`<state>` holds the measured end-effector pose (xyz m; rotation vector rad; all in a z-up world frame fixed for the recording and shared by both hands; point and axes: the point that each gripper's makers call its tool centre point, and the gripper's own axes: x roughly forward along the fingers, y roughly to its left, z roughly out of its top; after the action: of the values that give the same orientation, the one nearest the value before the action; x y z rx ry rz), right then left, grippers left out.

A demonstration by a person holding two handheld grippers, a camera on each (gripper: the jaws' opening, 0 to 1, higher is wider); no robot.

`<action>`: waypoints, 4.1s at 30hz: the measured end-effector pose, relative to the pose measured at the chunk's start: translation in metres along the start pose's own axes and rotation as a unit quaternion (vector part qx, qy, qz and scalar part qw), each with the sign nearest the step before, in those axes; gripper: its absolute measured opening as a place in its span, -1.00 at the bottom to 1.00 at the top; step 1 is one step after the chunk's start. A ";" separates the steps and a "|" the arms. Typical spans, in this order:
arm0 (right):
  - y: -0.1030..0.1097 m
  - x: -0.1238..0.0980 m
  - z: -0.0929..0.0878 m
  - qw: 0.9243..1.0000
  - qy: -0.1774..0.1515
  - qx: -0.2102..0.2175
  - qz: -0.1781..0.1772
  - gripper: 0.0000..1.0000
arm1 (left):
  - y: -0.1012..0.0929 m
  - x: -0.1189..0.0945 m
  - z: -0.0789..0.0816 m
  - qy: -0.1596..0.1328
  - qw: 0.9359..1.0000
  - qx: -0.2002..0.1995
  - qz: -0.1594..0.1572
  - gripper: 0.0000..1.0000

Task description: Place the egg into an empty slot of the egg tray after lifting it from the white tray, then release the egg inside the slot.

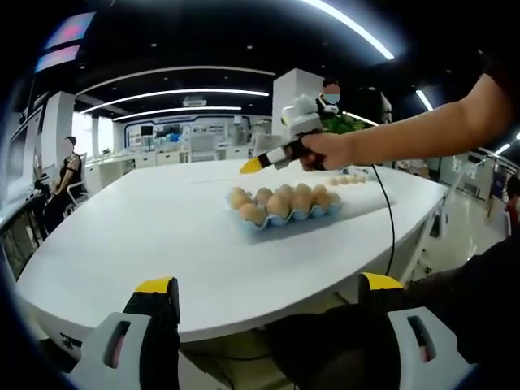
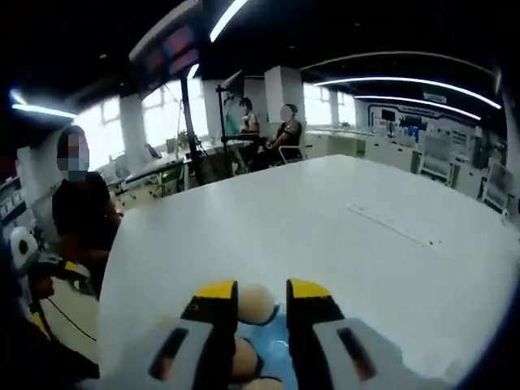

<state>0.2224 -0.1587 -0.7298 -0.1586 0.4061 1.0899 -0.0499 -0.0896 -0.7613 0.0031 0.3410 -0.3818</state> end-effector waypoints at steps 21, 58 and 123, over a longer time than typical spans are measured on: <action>-0.070 -0.148 -0.066 0.998 -0.003 -0.019 -0.066 -0.60 | -0.032 0.024 0.007 0.009 0.999 0.023 -0.040 0.86; -0.169 -0.174 -0.124 0.975 0.178 -0.022 -0.131 -0.51 | -0.046 0.070 0.018 0.018 0.997 0.033 -0.071 0.86; -0.045 -0.016 -0.025 0.970 0.014 0.241 -0.027 -0.52 | -0.033 0.053 0.016 0.013 0.998 0.035 -0.047 0.86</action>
<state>0.2494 -0.2006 -0.7491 0.2446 0.6763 0.9074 -0.0101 -0.1406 -0.7615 0.0603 0.3550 -0.4875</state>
